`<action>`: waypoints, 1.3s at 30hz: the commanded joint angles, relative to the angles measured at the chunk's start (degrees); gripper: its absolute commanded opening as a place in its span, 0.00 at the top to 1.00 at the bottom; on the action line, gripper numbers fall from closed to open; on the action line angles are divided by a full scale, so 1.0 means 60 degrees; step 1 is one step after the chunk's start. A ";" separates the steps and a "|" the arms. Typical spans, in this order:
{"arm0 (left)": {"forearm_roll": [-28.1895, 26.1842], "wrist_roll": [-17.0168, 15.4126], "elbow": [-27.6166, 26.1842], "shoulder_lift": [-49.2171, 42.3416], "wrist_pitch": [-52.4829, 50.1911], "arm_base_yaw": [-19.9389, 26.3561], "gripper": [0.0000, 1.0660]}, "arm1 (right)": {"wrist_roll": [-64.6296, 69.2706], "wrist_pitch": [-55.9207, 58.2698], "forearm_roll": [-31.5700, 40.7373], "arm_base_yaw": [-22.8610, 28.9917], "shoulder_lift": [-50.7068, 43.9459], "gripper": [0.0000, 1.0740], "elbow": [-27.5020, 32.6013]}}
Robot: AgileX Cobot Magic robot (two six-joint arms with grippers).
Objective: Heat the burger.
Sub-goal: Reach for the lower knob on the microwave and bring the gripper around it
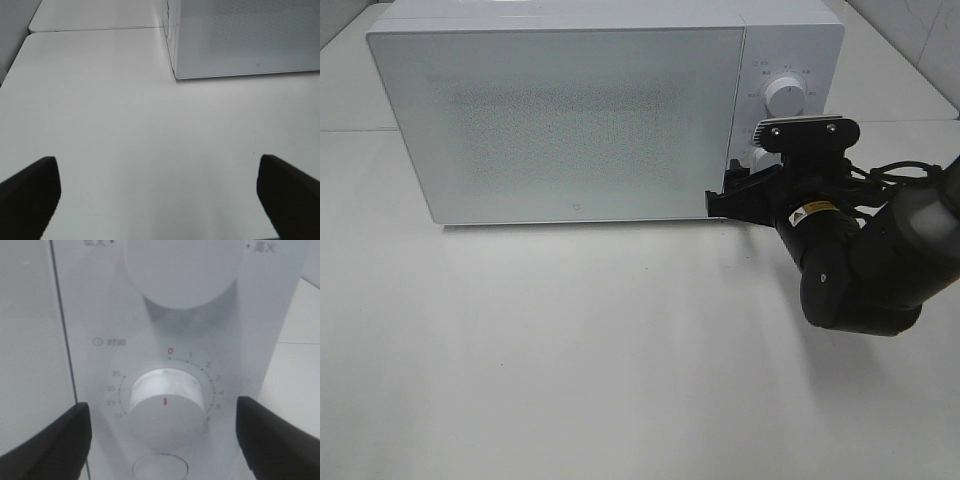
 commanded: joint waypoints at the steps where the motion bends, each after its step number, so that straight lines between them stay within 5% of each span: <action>1: -0.0095 -0.0076 0.0019 -0.0143 0.0029 0.0048 0.06 | 0.0181 -0.0306 -0.0201 -0.0210 0.0019 0.29 -0.0181; 13: -0.0095 -0.0076 0.0019 -0.0143 0.0029 0.0048 0.06 | 0.0220 -0.0143 -0.0506 -0.0401 0.0124 0.30 -0.0563; 21: -0.0095 -0.0076 0.0019 -0.0143 0.0029 0.0048 0.06 | 0.0153 -0.0162 -0.0544 -0.0363 0.0124 0.43 -0.0563; 39: -0.0095 -0.0076 0.0019 -0.0143 0.0029 0.0048 0.06 | -0.0124 -0.0439 -0.0535 -0.0134 -0.0220 0.45 -0.0563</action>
